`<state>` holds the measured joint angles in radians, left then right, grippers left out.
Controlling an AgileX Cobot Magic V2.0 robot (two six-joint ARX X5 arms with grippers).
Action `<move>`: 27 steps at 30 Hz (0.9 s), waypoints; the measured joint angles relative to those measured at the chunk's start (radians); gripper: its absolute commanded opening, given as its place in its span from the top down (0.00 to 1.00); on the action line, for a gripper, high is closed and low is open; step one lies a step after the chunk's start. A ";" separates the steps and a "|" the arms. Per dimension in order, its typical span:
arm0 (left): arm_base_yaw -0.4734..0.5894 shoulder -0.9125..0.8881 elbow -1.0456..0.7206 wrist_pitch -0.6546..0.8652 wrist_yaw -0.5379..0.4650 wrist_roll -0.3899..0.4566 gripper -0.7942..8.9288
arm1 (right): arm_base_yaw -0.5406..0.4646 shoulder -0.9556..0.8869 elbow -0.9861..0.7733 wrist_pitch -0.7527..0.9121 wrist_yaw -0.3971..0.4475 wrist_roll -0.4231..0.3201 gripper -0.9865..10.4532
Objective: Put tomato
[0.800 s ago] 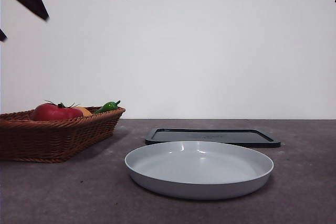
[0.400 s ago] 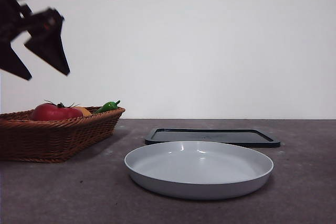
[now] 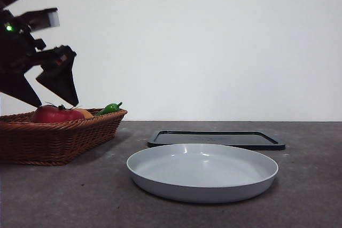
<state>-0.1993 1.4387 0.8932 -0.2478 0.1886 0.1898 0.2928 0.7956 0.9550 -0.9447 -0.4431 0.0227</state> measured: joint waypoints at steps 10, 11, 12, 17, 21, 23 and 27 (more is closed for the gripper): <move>-0.002 0.067 0.000 0.031 0.000 0.011 0.40 | 0.000 0.000 0.000 -0.016 0.000 0.000 0.54; -0.002 0.070 0.000 0.031 0.000 0.012 0.40 | 0.000 0.000 0.000 -0.016 0.000 0.000 0.54; -0.002 0.074 0.000 0.031 0.000 0.012 0.40 | 0.000 0.000 0.000 -0.016 0.000 0.000 0.54; -0.002 0.089 0.000 0.031 0.000 0.012 0.43 | 0.000 0.000 0.000 -0.016 0.000 0.000 0.54; -0.002 0.090 0.000 0.031 0.000 0.013 0.55 | 0.000 0.000 0.000 -0.016 0.000 0.000 0.54; -0.002 0.090 0.000 0.031 0.000 0.012 0.57 | 0.000 0.000 0.000 -0.016 0.000 0.000 0.54; -0.002 0.090 0.001 0.031 0.000 0.012 0.57 | 0.000 0.000 0.000 -0.016 0.000 0.000 0.54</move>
<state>-0.2008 1.5288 0.8940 -0.2165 0.1886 0.2020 0.2928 0.7956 0.9550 -0.9604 -0.4431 0.0231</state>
